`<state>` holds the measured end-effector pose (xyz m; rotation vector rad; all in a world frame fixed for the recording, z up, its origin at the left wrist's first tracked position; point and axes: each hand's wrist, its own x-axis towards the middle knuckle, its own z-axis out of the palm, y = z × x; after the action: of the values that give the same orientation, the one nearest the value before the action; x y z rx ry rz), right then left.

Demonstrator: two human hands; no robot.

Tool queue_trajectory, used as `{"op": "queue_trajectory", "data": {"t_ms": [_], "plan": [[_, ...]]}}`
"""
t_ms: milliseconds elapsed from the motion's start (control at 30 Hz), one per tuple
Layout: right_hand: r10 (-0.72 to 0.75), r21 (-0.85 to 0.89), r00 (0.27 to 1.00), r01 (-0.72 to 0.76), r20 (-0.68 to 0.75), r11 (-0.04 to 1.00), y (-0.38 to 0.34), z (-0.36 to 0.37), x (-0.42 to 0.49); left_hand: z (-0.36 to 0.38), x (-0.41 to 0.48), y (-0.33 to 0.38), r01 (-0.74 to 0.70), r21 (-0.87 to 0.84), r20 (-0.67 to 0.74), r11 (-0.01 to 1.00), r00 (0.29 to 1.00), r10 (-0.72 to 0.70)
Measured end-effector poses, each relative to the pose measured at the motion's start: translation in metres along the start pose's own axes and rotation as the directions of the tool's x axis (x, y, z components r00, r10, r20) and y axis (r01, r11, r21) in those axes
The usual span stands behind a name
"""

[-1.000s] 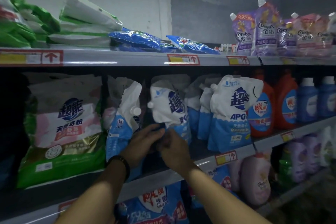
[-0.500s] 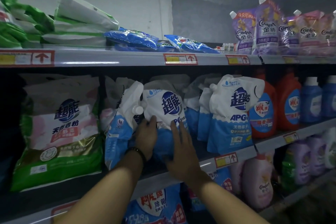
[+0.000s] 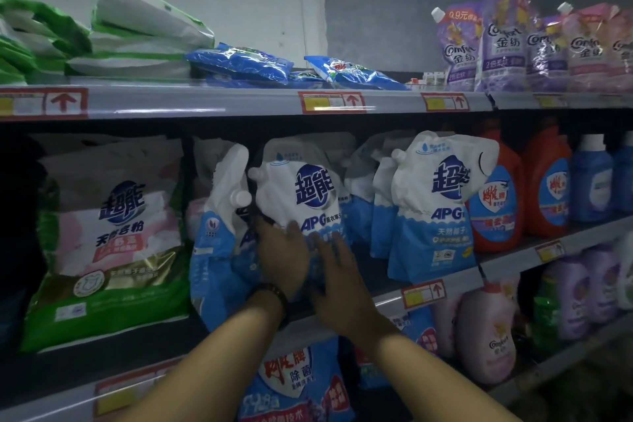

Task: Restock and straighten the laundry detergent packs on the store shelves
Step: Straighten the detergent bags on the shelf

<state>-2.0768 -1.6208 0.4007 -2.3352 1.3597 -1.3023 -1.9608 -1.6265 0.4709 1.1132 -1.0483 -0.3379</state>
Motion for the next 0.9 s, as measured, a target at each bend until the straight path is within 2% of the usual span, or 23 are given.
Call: {"op": "queue_trajectory", "data": {"t_ms": [67, 133, 233, 333, 467, 667, 767, 833, 900], "plan": [[0.084, 0.121, 0.992, -0.073, -0.094, 0.99, -0.002, -0.007, 0.01, 0.004, -0.024, -0.013, -0.073, 0.112, 0.024, 0.991, 0.997, 0.07], [0.133, 0.176, 0.984, -0.11, -0.121, 0.978, 0.0, -0.014, 0.022, 0.005, -0.048, -0.015, -0.094, 0.215, 0.047, 0.972, 0.995, 0.086], [0.105, 0.14, 0.992, -0.095, -0.066, 0.986, 0.009, -0.02, 0.036, 0.008, -0.062, -0.011, -0.092, 0.193, 0.083, 0.977, 0.994, 0.077], [0.093, 0.184, 0.995, -0.084, -0.044, 0.979, 0.021, -0.023, 0.045, 0.013, -0.043, -0.018, -0.034, 0.151, 0.123, 0.988, 0.992, 0.016], [0.087, 0.042, 0.996, -0.088, 0.037, 0.995, 0.023, -0.01, 0.04, 0.015, -0.016, -0.024, 0.028, 0.015, 0.24, 1.0, 0.97, -0.03], [0.146, -0.096, 0.986, -0.153, -0.074, 0.984, 0.014, 0.001, 0.049, 0.014, 0.014, -0.042, 0.133, -0.101, 0.329, 0.986, 0.94, -0.093], [0.125, -0.194, 0.985, -0.146, -0.115, 0.97, 0.017, 0.005, 0.057, 0.018, 0.024, -0.049, 0.168, -0.117, 0.427, 0.979, 0.898, -0.103], [0.142, -0.207, 0.984, -0.162, -0.108, 0.965, 0.023, 0.004, 0.062, 0.021, 0.026, -0.052, 0.158, -0.096, 0.489, 0.983, 0.867, -0.091], [0.181, -0.227, 0.978, -0.202, -0.107, 0.953, 0.03, 0.005, 0.066, 0.027, 0.025, -0.057, 0.06, -0.07, 0.499, 0.996, 0.866, -0.017]]}}
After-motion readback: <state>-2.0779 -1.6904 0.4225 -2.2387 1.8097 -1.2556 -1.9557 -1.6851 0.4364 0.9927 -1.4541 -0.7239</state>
